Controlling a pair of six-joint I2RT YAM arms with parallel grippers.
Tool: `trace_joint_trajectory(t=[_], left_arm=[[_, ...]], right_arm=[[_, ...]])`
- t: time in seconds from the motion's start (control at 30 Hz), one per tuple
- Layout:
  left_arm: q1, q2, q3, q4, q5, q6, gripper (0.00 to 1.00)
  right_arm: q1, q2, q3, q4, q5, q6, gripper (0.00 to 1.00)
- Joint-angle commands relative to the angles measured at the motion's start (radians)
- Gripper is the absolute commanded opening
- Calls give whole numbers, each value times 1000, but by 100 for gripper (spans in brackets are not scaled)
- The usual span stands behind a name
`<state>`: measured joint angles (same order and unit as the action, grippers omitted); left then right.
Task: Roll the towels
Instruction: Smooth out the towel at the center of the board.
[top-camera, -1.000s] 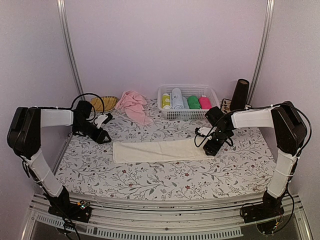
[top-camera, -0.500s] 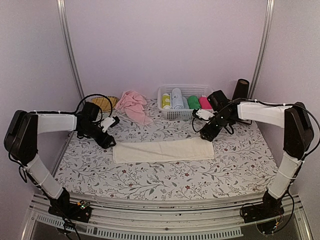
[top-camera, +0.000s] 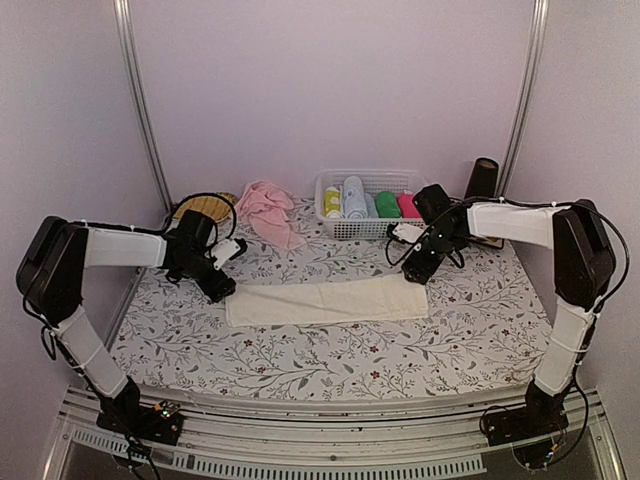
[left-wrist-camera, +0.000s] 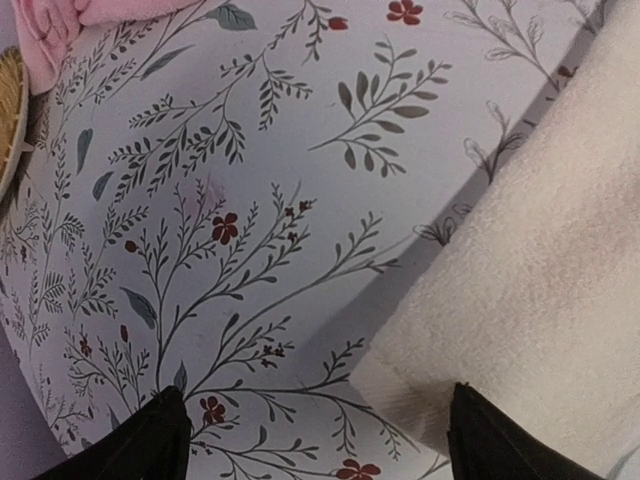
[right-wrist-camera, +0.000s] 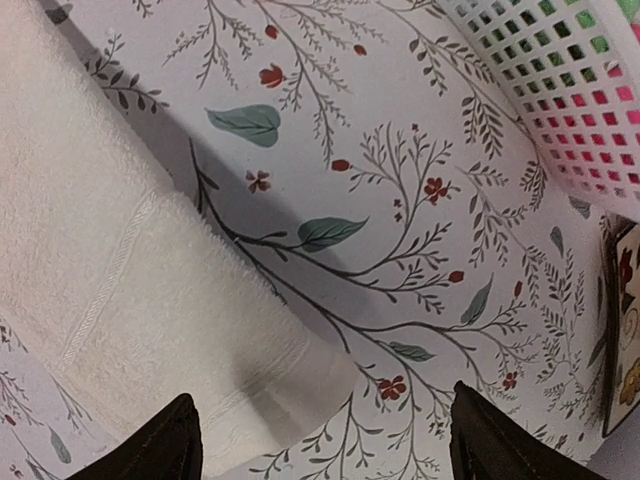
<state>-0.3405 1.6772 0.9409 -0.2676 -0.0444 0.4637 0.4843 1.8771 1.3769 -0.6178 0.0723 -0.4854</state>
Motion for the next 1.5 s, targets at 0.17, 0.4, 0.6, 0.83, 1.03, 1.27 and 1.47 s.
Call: trace_joint_trajectory(t=[0.17,0.4,0.6,0.83,1.03,1.27,1.47], left_arm=[[-7,95,9,92,-190,14,89],[9,86,10,105,-186,32,91],[27,12,17,67,-101,34,97],[37,-77,-17,-10,-5,1,97],[70,-80,-18,-108,143,-40,94],[143,-37,22,-226,330,-67,87],[165,-1,43,-325,459,-69,83]], right_arm=[[-58,-133,-185,45,-151,279,84],[-70,-219,-351,194,-331,416,80],[-72,-243,-442,307,-445,526,77],[-104,-320,-537,409,-462,618,78],[-119,-340,-587,454,-473,674,79],[-155,-353,-637,490,-501,714,80],[-188,-369,-658,499,-509,730,78]])
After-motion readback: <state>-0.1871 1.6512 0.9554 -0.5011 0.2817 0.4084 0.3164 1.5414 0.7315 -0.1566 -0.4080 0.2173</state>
